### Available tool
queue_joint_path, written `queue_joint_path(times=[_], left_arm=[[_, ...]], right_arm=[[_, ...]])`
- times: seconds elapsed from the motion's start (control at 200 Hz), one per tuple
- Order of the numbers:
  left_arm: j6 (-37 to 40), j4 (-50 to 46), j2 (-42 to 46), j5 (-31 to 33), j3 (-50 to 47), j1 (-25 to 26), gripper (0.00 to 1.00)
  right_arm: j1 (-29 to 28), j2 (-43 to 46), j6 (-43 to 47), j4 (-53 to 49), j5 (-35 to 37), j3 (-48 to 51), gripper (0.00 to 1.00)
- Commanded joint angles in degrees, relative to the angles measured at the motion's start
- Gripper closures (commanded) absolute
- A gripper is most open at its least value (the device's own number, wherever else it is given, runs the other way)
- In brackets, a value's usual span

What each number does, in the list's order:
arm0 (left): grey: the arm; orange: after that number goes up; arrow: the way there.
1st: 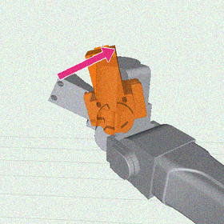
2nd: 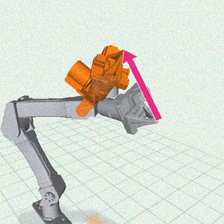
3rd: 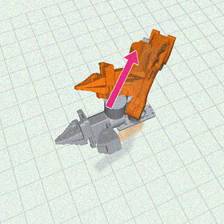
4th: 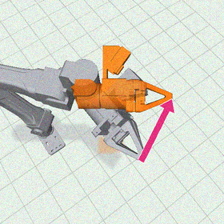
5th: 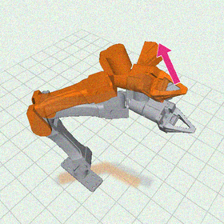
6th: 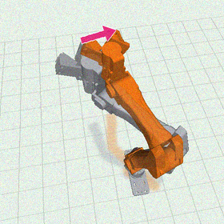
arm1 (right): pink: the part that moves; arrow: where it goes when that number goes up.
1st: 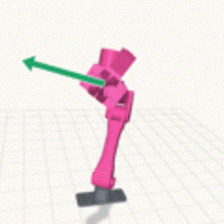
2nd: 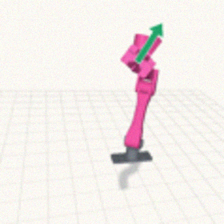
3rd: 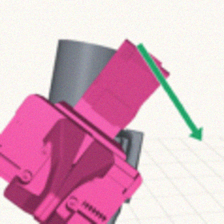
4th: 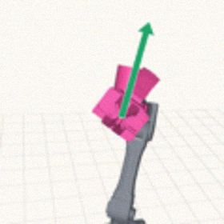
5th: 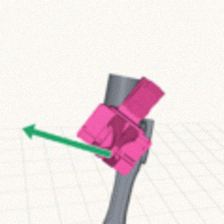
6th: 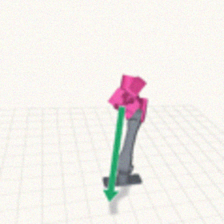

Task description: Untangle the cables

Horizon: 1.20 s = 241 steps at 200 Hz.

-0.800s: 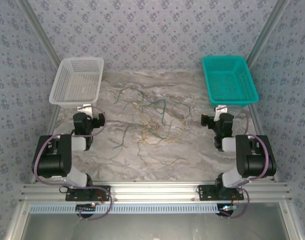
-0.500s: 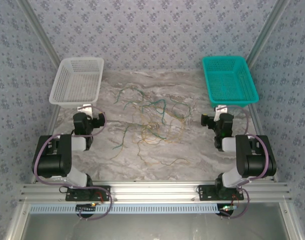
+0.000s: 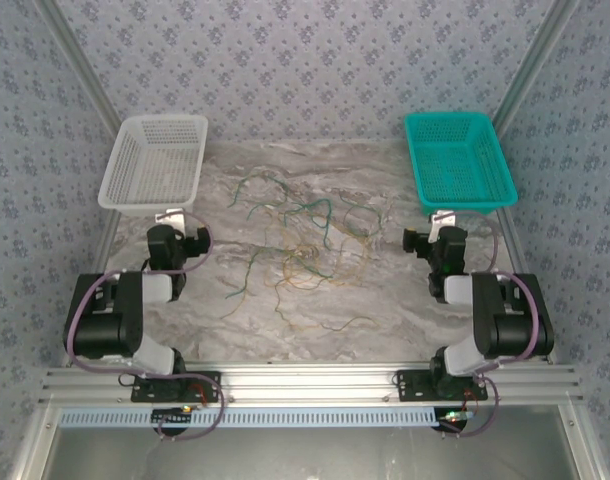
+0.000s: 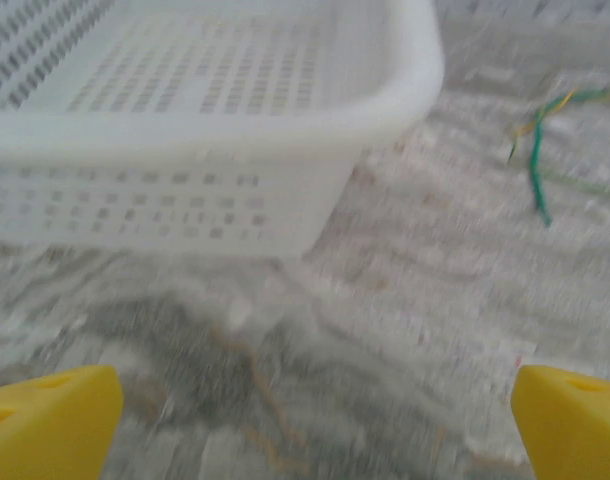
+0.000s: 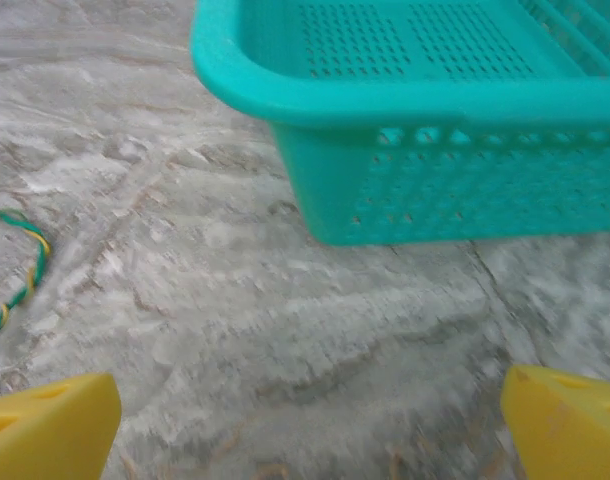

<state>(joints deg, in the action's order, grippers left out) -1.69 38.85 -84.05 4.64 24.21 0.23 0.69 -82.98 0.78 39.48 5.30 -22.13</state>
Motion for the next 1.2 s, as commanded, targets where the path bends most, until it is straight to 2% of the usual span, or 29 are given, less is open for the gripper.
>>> queue_joint_path(times=[0.0,0.055,0.115,0.195,0.26,0.35,0.395,0.435,0.5,0.565,0.59,0.64,0.695,0.77,0.889,0.989,1.094,1.199], left_arm=[[-4.32,-21.35,14.93,10.4,7.68,3.79,0.01],[-11.08,-31.6,22.49,12.61,10.46,5.3,0.02],[-17.21,-38.8,29.38,10.47,12.2,6.82,0.14],[-21.69,-46.72,34.97,10.16,14.26,11.54,0.23],[-23.62,-52.39,35.86,12.13,16.27,17.32,0.25],[-25.95,-57.11,31.68,14.56,19.85,25.06,0.25],[-27.09,-56.74,28.09,12.64,21.32,27.04,0.24],[-26.93,-54.32,24.15,8.62,22.31,27.84,0.24],[-26.74,-52.57,16.26,3.53,25.78,28.88,0.25],[-25.51,-52.76,7.58,-1.5,30.86,29.74,0.25],[-24.98,-53.05,4.73,-2.4,32.77,30.22,0.26],[-24.04,-53.57,0.09,-3.93,36.0,31.23,0.33],[-23.09,-51.85,-2.98,-4.68,37.56,32.44,0.34],[-22.78,-49.07,-5.2,-4.91,38.24,33.19,0.34],[-23.31,-50.15,-7.84,-5.23,40.0,33.11,0.34],[-23.66,-48.25,-6.52,-4.57,37.43,33.05,0.34],[-24.53,-45.73,-4.26,-3.68,33.67,32.52,0.36],[-24.71,-44.83,-3.29,-4.19,32.31,31.88,0.37]], right_arm=[[-0.56,14.34,-9.31,-27.12,10.83,-10.15,0.0],[0.29,18.46,-17.82,-38.49,11.19,-14.53,0.0],[0.65,22.48,-19.31,-42.19,2.59,-15.09,0.0],[-0.71,27.62,-20.61,-44.75,-5.77,-14.12,0.0],[-5.24,29.38,-19.26,-46.2,-10.66,-14.56,0.01],[-17.49,27.31,-16.07,-48.11,-3.96,-17.27,0.03],[-21.86,23.42,-15.21,-49.0,-2.29,-19.84,0.03],[-23.42,18.52,-16.06,-50.51,-1.92,-22.99,0.04],[-23.69,9.95,-17.25,-52.68,-5.79,-28.4,0.1],[-24.06,1.31,-16.96,-55.83,-9.19,-34.45,0.2],[-24.42,-1.28,-16.55,-57.15,-9.5,-36.41,0.21],[-24.89,-5.46,-16.14,-59.46,-9.9,-39.97,0.25],[-25.24,-8.03,-15.74,-60.51,-10.03,-41.98,0.28],[-25.51,-10.02,-14.87,-60.79,-10.33,-43.3,0.28],[-25.81,-14.61,-13.94,-67.59,-9.19,-49.27,0.31],[-25.68,-15.16,-14.22,-67.92,-8.81,-48.89,0.32],[-24.59,-16.08,-15.47,-70.33,-5.4,-49.69,0.31],[-20.33,-16.85,-19.2,-69.92,-10.12,-50.27,0.35]])
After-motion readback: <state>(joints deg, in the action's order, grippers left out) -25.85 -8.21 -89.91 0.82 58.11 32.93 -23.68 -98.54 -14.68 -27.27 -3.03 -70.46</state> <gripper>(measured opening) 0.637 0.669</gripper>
